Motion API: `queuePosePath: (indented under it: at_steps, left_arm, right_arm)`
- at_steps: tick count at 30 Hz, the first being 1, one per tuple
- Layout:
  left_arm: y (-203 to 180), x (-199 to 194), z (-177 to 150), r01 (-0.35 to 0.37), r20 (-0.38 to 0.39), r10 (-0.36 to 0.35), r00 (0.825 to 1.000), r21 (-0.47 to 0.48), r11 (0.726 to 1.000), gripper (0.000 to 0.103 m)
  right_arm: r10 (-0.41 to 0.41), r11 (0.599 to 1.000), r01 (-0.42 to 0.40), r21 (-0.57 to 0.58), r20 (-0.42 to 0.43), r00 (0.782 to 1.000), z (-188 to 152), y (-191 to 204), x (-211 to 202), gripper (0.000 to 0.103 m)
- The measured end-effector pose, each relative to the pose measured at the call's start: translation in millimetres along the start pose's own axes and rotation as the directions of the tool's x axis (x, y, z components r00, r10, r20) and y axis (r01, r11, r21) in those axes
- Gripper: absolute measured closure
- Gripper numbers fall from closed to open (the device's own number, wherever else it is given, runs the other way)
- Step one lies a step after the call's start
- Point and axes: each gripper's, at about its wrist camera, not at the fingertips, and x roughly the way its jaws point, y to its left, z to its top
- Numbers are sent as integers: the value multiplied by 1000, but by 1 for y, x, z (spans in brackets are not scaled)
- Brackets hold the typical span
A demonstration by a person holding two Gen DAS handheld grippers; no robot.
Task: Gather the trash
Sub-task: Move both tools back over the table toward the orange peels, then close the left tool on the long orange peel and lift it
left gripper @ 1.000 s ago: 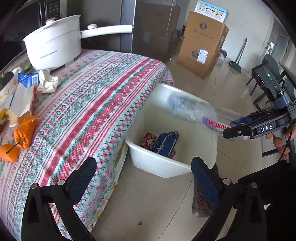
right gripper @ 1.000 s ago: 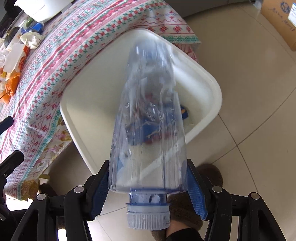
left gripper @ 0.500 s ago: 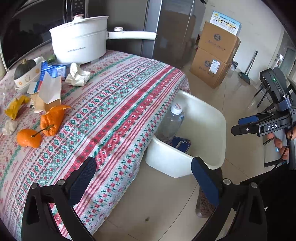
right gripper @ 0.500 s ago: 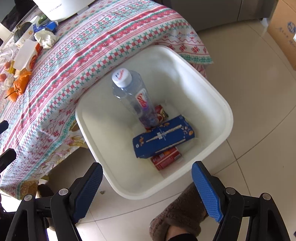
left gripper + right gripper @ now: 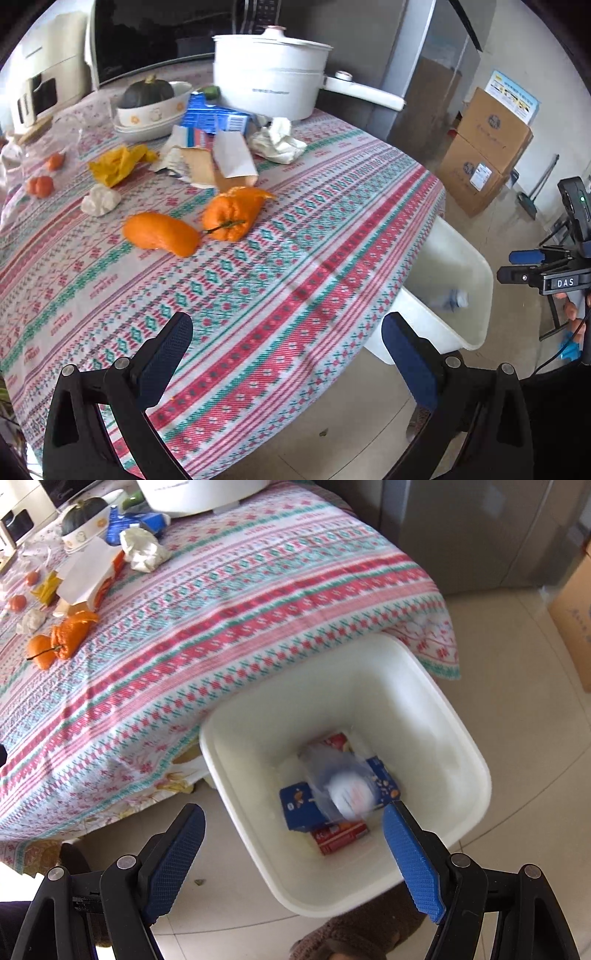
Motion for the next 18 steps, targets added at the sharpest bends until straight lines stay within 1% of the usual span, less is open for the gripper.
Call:
queuePosePath:
  at_steps: [3, 6, 8, 10, 12, 14, 16, 18]
  left_arm:
    - [27, -1, 1, -43, -2, 43, 999, -82, 996, 0]
    - [54, 3, 5, -84, -22, 81, 996, -180, 980, 0]
    - [65, 7, 11, -116, -27, 113, 993, -206, 972, 0]
    - [72, 14, 20, -138, -19, 137, 990, -208, 968, 0]
    - [81, 22, 30, -146, -21, 146, 989, -231, 962, 0]
    - [93, 31, 39, -140, -21, 139, 990, -276, 951, 1]
    - [101, 37, 47, -151, -15, 154, 988, -312, 938, 4]
    - [106, 44, 56, -169, -17, 173, 985, -327, 930, 9]
  right_arm:
    - [9, 1000, -9, -18, 9, 1000, 11, 16, 0, 20]
    - [18, 1000, -18, -24, 20, 1000, 24, 31, -1, 20]
    - [26, 999, -25, -25, 28, 999, 34, 42, 0, 20]
    - [26, 999, -24, -31, 37, 999, 43, 52, 2, 20]
    - [18, 999, -16, -39, 44, 999, 52, 61, 5, 20]
    - [17, 999, -15, -42, 42, 999, 59, 68, 9, 19]
    - [25, 999, -24, -38, 34, 999, 65, 73, 14, 19]
    - [32, 999, -31, -36, 25, 999, 71, 78, 19, 19]
